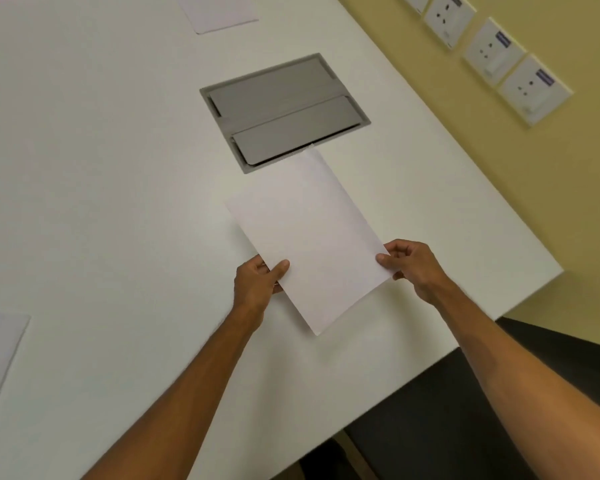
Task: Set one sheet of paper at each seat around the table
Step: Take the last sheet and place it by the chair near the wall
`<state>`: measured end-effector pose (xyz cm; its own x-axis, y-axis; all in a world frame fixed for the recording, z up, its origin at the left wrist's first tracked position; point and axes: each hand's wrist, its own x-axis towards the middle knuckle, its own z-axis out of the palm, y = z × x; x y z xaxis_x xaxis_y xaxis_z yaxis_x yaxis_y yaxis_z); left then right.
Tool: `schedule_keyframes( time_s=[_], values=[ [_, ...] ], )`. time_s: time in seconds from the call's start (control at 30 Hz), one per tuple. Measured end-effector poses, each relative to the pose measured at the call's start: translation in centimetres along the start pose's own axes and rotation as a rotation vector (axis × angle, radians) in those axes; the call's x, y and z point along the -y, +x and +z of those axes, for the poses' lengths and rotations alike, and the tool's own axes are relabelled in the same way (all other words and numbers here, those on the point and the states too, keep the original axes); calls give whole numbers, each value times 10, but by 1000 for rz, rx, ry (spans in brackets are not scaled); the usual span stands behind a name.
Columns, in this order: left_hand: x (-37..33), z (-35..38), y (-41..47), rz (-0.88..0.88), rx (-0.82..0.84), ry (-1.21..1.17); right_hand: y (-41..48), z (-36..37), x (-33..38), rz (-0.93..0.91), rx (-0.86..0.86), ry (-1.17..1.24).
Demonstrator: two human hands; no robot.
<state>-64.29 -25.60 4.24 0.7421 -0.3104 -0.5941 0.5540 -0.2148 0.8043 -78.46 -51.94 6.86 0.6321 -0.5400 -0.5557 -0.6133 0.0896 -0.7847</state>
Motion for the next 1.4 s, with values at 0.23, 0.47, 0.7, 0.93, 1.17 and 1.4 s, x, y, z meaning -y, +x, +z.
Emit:
schedule_keyframes(
  time_s=[0.23, 0.47, 0.7, 0.93, 1.17, 1.4],
  values=[
    [43, 82, -16, -22, -99, 183, 0, -68, -61, 118, -137, -122],
    [72, 106, -18, 284, 52, 983, 5, -91, -103, 166, -204, -167],
    [94, 110, -5, 458, 317, 1391, 8, -89, -109, 128, -198, -258],
    [100, 107, -2, 466, 319, 1466, 4, -87, -116, -239, -146, -984],
    [105, 106, -5, 444, 300, 1435, 18, -76, -112, -516, 194, -1139],
    [106, 109, -6, 430, 277, 1474, 24, -81, -119, -534, 214, -1133]
  ],
)
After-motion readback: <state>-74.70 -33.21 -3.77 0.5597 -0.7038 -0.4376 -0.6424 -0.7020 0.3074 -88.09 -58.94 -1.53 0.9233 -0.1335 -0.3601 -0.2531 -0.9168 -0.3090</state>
